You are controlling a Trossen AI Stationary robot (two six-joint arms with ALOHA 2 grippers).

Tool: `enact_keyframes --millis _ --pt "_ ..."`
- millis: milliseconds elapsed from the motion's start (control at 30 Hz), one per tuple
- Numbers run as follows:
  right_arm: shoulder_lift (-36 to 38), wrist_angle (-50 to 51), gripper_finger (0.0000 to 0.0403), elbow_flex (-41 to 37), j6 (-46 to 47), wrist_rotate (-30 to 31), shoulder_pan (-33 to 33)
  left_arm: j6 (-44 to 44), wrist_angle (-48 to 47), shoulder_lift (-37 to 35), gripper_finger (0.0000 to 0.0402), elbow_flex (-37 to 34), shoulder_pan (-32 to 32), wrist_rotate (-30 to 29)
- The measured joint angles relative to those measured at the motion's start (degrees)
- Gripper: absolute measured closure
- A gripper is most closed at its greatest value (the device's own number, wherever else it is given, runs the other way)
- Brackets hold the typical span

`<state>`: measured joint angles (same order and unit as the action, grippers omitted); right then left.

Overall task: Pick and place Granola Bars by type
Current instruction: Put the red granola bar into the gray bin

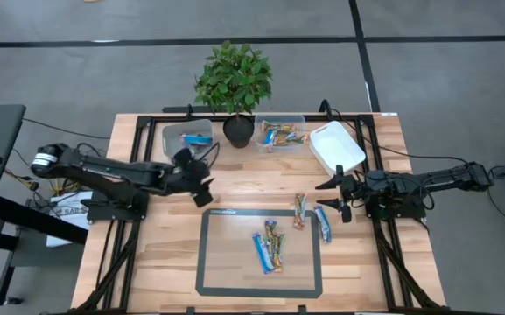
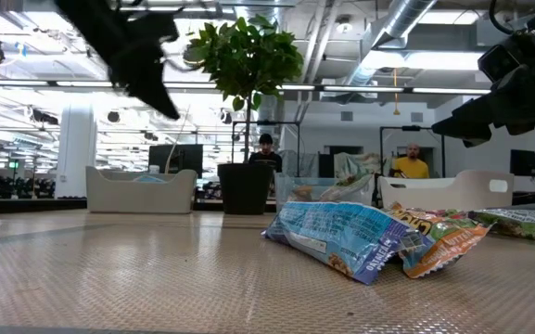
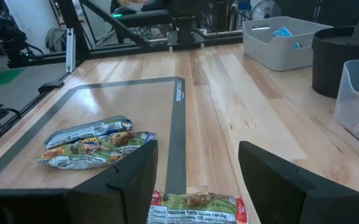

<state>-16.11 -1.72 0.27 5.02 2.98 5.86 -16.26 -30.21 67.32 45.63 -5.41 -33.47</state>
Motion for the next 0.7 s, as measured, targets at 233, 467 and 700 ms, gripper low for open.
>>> enact_keyframes --millis 233,467,700 --pt "0.0 0.0 0.0184 0.0 0.0 0.0 0.0 5.8 21.7 -11.9 0.0189 -20.0 0.0 8.5" --pt "0.0 0.0 0.0184 0.0 0.0 0.0 0.0 11.9 28.7 -22.1 0.0189 -28.5 0.2 14.2" --pt "0.0 0.0 0.0184 0.0 0.0 0.0 0.0 16.0 35.0 -31.7 0.0189 -36.5 1.3 14.2"
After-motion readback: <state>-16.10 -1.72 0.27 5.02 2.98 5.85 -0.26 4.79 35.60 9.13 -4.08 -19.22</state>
